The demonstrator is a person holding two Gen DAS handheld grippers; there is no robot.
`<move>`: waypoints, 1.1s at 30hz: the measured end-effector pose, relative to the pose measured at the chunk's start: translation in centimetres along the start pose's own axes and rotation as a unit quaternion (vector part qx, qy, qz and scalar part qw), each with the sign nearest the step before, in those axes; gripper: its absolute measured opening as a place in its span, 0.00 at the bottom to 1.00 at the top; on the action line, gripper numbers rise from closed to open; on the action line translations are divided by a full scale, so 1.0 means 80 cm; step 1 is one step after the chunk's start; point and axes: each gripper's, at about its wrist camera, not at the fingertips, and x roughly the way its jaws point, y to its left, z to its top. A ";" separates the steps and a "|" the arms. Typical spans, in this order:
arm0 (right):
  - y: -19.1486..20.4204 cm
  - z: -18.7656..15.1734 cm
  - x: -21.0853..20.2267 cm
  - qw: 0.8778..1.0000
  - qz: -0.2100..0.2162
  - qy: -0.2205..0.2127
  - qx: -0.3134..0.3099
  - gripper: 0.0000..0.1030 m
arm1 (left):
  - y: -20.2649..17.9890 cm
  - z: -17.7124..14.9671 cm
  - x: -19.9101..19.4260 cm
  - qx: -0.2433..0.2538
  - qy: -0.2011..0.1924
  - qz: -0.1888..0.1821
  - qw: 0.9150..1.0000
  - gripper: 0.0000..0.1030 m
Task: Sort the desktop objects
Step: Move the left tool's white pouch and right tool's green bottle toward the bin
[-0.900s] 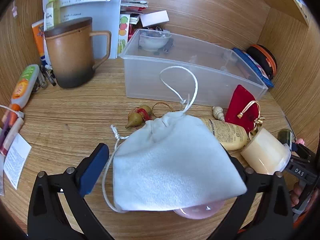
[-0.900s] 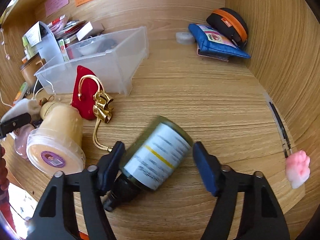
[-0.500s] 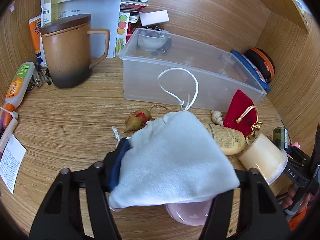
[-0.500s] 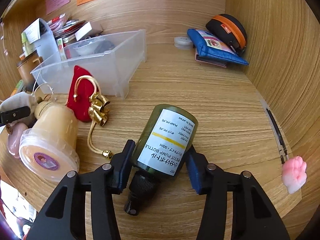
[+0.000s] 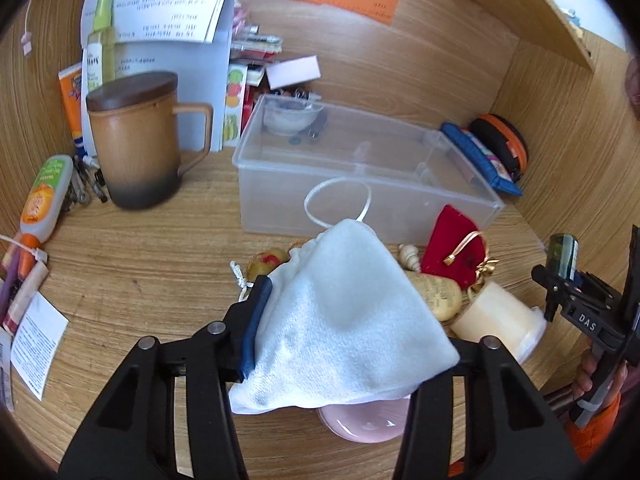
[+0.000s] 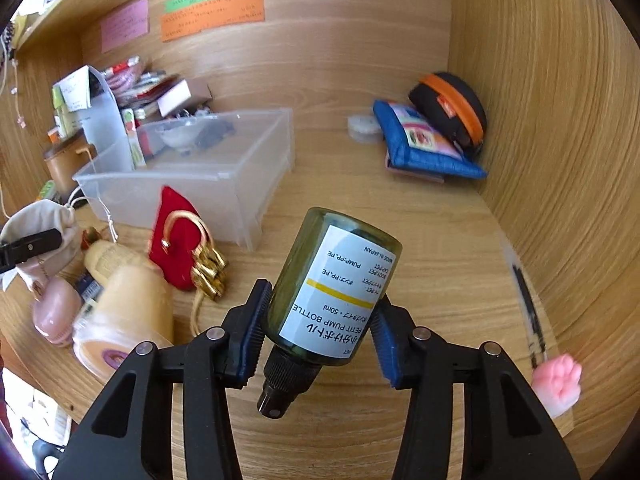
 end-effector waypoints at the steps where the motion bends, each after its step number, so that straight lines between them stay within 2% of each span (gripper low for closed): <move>1: 0.001 0.004 -0.003 1.000 0.004 -0.004 -0.002 0.43 | -0.001 0.002 -0.004 0.003 -0.004 -0.001 1.000 0.46; 17: 0.056 0.076 -0.038 0.994 0.057 -0.060 -0.077 0.43 | -0.006 0.048 -0.076 0.034 -0.077 -0.009 0.996 0.46; 21: 0.068 0.096 -0.040 0.991 0.071 -0.079 -0.087 0.43 | -0.002 0.067 -0.088 0.026 -0.099 -0.027 0.994 0.46; 28: 0.081 0.139 -0.023 0.986 0.090 -0.087 -0.108 0.43 | -0.002 0.105 -0.085 0.028 -0.112 -0.032 0.993 0.46; 33: 0.089 0.170 0.007 0.984 0.101 -0.074 -0.123 0.43 | -0.001 0.135 -0.066 0.034 -0.107 -0.031 0.993 0.46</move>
